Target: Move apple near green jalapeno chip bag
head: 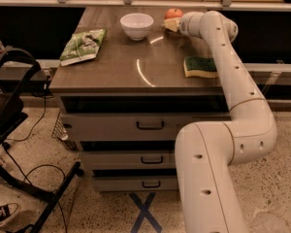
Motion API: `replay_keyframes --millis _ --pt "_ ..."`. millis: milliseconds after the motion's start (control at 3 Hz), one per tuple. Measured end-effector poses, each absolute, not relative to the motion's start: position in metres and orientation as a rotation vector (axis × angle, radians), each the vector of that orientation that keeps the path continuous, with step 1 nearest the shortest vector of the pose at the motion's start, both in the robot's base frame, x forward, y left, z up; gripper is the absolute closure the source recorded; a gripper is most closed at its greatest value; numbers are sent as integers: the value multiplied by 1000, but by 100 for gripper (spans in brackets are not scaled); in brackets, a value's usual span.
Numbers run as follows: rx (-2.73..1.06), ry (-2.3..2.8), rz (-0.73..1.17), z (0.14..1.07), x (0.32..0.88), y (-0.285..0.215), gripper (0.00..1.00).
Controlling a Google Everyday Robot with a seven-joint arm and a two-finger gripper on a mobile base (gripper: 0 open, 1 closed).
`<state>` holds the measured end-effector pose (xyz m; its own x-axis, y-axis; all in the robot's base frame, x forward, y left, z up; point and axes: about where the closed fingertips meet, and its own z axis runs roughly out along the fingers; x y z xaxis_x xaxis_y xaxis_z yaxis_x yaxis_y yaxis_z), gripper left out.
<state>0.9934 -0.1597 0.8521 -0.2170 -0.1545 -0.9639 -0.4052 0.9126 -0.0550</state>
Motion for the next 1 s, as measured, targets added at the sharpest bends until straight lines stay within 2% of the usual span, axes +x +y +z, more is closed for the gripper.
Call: replay_keyframes --millis 333,667,1000 --pt "-429 1793 244 852 994 -155 100" --pt "-433 1792 244 853 994 -153 100" --pt "-476 1770 211 895 984 -145 100"
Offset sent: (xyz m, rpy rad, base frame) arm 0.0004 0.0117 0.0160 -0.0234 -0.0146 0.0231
